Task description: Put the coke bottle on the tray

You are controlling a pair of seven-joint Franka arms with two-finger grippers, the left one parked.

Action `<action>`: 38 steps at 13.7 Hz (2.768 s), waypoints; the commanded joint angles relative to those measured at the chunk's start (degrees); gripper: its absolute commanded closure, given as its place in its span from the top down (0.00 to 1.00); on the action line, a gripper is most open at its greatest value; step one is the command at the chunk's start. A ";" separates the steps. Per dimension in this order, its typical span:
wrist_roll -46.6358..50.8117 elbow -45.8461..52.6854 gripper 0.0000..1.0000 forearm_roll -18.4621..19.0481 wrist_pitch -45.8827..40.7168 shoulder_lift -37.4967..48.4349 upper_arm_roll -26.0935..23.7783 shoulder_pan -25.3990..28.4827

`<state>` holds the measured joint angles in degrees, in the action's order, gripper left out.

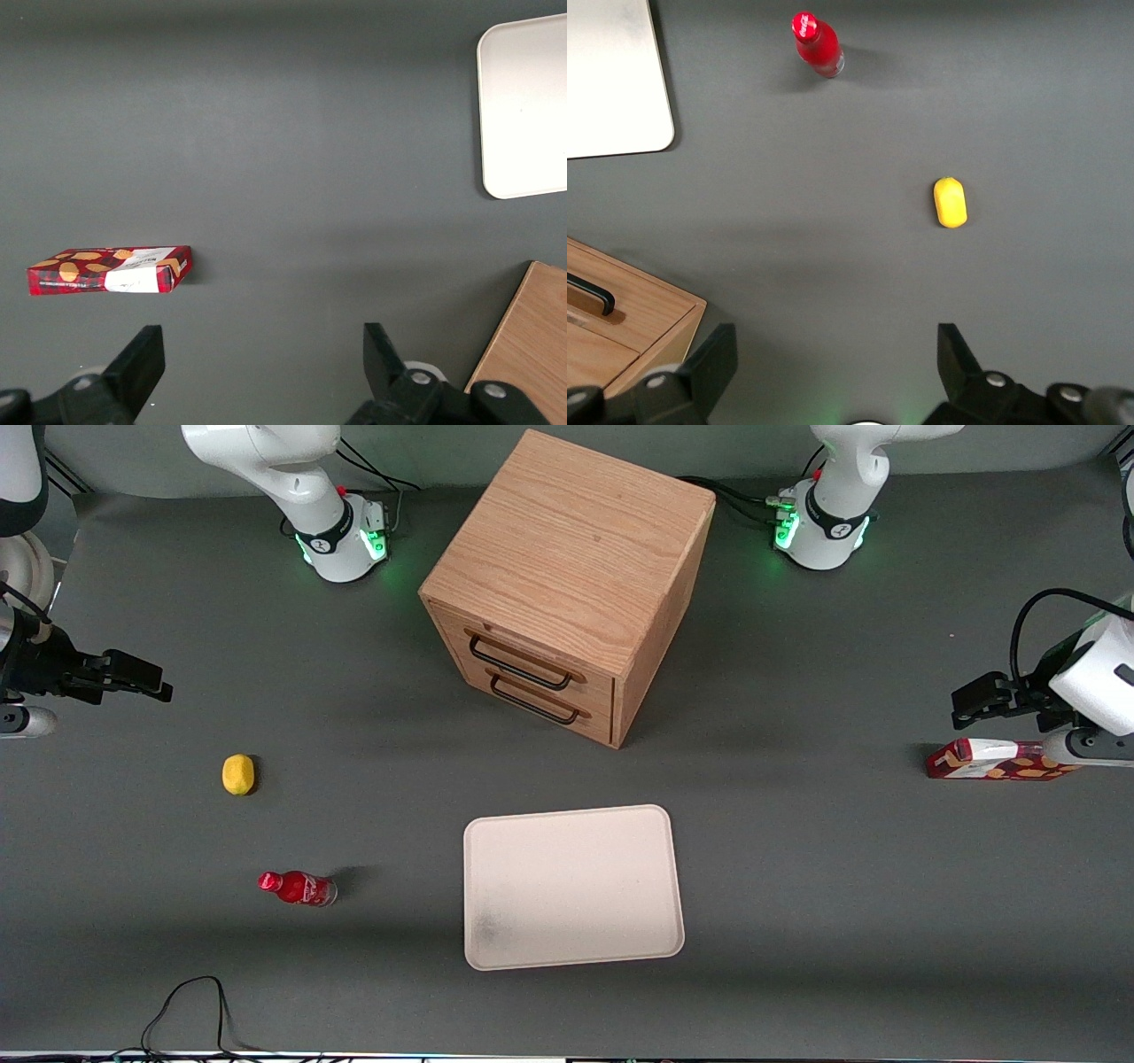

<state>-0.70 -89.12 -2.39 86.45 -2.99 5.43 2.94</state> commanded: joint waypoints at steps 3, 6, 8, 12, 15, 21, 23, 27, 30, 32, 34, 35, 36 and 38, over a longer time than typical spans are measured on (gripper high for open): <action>0.78 6.05 1.00 -0.59 -4.17 -2.19 0.64 0.75; 0.96 17.28 1.00 -1.12 -8.38 -10.25 0.20 0.93; 1.05 23.88 1.00 -1.03 -9.54 -15.88 0.02 0.93; 4.47 34.18 1.00 -2.00 -9.02 -24.94 -0.42 1.10; 4.91 34.46 1.00 -1.91 -4.37 -28.64 -0.51 1.72; 4.04 34.54 1.00 -1.21 5.82 -37.60 -0.51 2.24; 4.12 36.11 1.00 -1.12 8.12 -40.41 -0.77 2.60; 3.51 40.35 1.00 -1.03 10.14 -45.96 -0.86 2.60; 1.93 40.08 1.00 -0.77 11.11 -47.89 -1.21 2.60; 2.10 39.47 1.00 -0.86 11.20 -48.16 -1.38 2.86; 2.02 38.94 1.00 -0.86 11.29 -48.77 -1.38 3.39; 2.01 38.42 1.00 -0.95 11.20 -48.78 -1.38 3.48; 2.19 37.19 1.00 -0.69 11.20 -48.78 -1.38 3.91; 1.66 35.87 0.99 0.62 11.29 -48.60 -1.30 4.00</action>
<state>2.21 -52.45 -3.08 97.75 -51.66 4.05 6.74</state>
